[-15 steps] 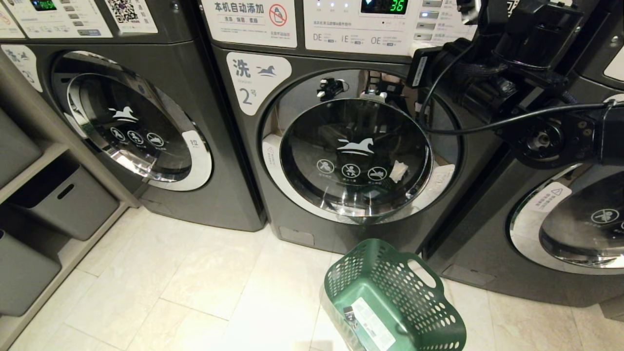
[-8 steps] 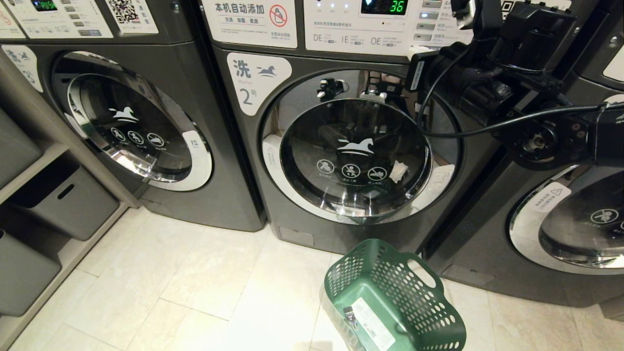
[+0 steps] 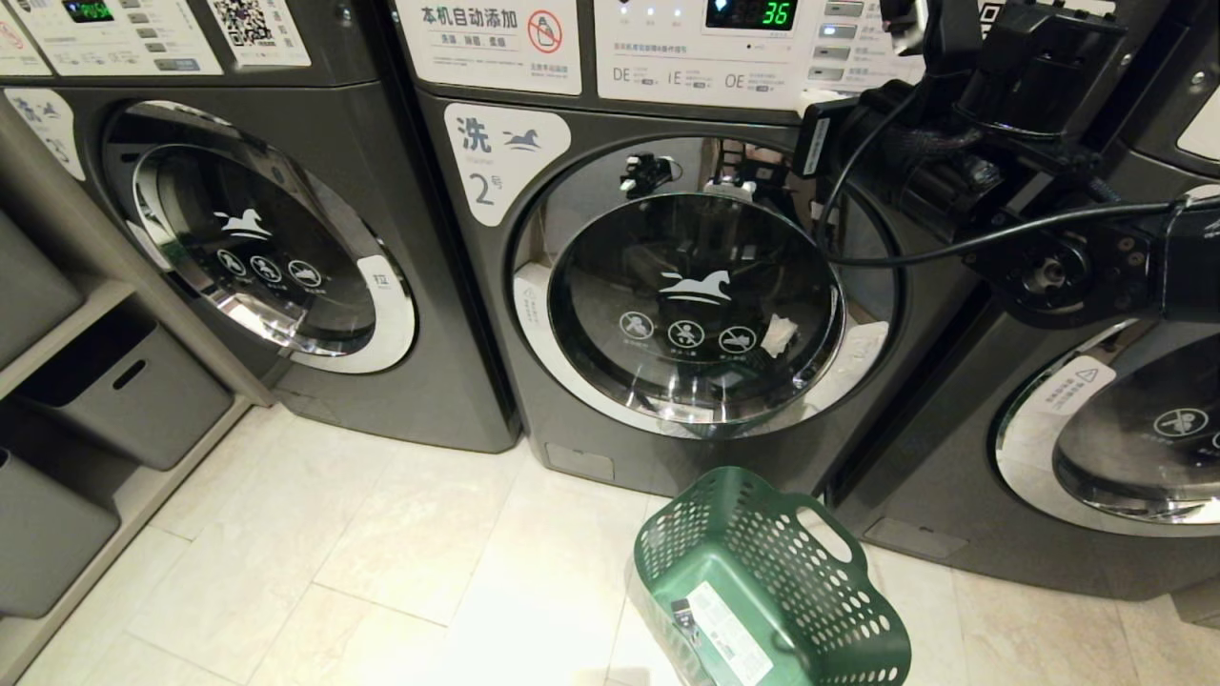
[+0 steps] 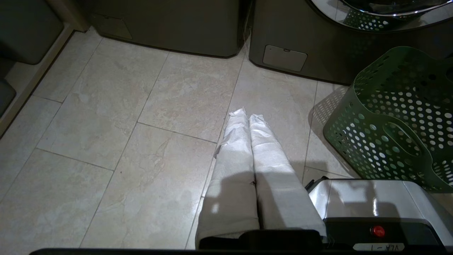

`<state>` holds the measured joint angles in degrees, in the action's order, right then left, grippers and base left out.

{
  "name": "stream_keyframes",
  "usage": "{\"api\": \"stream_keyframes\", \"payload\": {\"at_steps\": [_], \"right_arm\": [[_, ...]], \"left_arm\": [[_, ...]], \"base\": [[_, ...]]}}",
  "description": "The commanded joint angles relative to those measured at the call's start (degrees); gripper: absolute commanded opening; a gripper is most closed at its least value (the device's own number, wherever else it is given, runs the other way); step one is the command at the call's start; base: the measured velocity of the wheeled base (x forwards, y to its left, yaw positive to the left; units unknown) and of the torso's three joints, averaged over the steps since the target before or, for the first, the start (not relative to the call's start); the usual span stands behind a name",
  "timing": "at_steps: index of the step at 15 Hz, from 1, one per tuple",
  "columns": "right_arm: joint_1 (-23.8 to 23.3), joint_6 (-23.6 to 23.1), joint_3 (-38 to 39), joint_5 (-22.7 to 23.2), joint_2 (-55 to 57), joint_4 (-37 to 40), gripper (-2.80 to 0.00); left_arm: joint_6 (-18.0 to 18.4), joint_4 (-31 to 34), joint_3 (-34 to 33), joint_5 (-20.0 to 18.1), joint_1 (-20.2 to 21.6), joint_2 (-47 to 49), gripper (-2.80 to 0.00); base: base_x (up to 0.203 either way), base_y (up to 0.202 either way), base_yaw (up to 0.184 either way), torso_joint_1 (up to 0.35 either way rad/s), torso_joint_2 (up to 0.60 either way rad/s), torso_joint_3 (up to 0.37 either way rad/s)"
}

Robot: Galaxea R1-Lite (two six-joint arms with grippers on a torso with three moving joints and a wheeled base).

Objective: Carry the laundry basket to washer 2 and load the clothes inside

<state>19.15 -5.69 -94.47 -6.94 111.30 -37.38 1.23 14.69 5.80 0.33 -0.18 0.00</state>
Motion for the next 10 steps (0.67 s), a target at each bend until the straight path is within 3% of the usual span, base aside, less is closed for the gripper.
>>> {"api": "stream_keyframes", "payload": {"at_steps": [1,10], "right_arm": [[-0.1,0.0,1.3,-0.3,-1.0,-0.3,-2.8],[0.0,0.0,6.6,-1.8,-4.5,-0.6,-2.8]], "left_arm": [[0.0,0.1,0.0,0.0,0.0,0.0,-2.8],[0.0,0.1,0.0,0.0,0.0,0.0,-2.8]], "base": [[0.0,0.0,0.0,0.0,0.0,0.0],[0.0,0.0,0.0,0.0,0.0,0.0]]}}
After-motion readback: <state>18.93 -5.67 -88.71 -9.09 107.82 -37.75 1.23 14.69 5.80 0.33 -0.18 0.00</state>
